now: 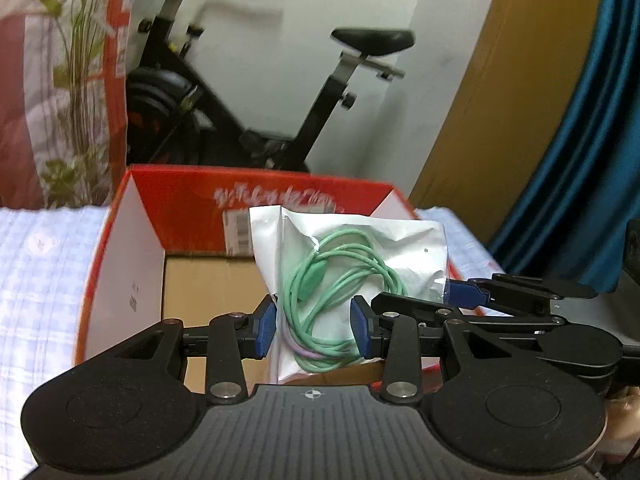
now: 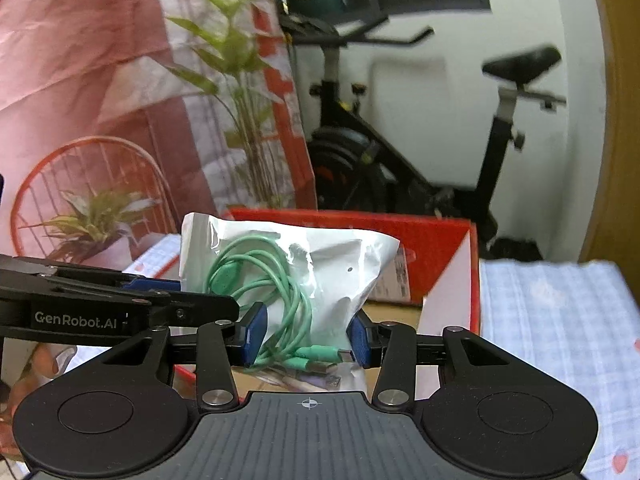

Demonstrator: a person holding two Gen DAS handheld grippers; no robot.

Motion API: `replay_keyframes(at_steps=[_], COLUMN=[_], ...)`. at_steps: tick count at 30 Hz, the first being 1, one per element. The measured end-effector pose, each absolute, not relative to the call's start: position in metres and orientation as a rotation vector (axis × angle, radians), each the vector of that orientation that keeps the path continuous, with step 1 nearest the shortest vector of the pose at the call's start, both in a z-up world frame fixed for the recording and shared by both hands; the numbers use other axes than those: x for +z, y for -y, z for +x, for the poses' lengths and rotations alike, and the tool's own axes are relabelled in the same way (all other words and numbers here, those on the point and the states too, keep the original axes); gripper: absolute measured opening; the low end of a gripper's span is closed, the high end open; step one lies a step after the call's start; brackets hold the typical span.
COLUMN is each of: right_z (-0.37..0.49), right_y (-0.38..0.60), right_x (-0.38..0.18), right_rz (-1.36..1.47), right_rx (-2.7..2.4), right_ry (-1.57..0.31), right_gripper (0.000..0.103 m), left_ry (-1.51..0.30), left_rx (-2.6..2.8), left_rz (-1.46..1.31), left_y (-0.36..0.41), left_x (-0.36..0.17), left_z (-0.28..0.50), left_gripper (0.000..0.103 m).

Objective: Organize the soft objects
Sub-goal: 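Lift the cable bag and carry it over the red strawberry box, then open both grippers to drop the cable bag into the box, then move both grippers down to the blue packaged bag beside the box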

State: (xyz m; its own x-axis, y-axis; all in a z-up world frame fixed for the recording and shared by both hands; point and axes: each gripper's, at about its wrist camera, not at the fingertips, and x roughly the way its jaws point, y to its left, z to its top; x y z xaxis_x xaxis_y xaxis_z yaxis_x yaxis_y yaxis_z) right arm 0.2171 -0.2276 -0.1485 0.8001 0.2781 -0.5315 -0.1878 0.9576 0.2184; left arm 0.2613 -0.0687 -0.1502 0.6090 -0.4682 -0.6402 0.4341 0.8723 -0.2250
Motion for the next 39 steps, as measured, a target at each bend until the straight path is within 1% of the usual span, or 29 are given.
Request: replay_keyframes(at_steps=[6, 9, 16, 18, 29, 31, 39], right_z=[0.231, 0.230, 0.214, 0.209, 0.173, 0.165, 0.130], right_y=[0.237, 0.236, 0.246, 0.247, 0.244, 0.243, 0.230], right_x=[-0.176, -0.181, -0.177, -0.175, -0.153, -0.150, -0.155], right_rz=[0.210, 0.208, 0.221, 0.214, 0.190, 0.189, 0.191], right_rx=[0.258, 0.253, 0.242, 0.235, 0.221, 0.225, 0.251], right_ry=[-0.676, -0.695, -0.682, -0.678, -0.635, -0.630, -0.639], right_gripper=[0.041, 0.047, 0.053, 0.056, 0.056, 0.056, 0.056], left_ry=[-0.800, -0.795, -0.773, -0.767, -0.746, -0.750, -0.792], left_rx=[-0.506, -0.508, -0.501, -0.488, -0.467, -0.468, -0.458], left_rz=[-0.034, -0.020, 0.014, 0.020, 0.013, 0.018, 0.081], left_y=[0.071, 0.070, 0.065, 0.062, 0.049, 0.048, 0.050], left_x=[-0.165, -0.165, -0.151, -0.147, -0.130, -0.131, -0.151], left_z=[0.264, 0.261, 0.247, 0.242, 0.211, 0.204, 0.173], left_gripper=[0.040, 0.041, 0.052, 0.052, 0.053, 0.055, 0.055])
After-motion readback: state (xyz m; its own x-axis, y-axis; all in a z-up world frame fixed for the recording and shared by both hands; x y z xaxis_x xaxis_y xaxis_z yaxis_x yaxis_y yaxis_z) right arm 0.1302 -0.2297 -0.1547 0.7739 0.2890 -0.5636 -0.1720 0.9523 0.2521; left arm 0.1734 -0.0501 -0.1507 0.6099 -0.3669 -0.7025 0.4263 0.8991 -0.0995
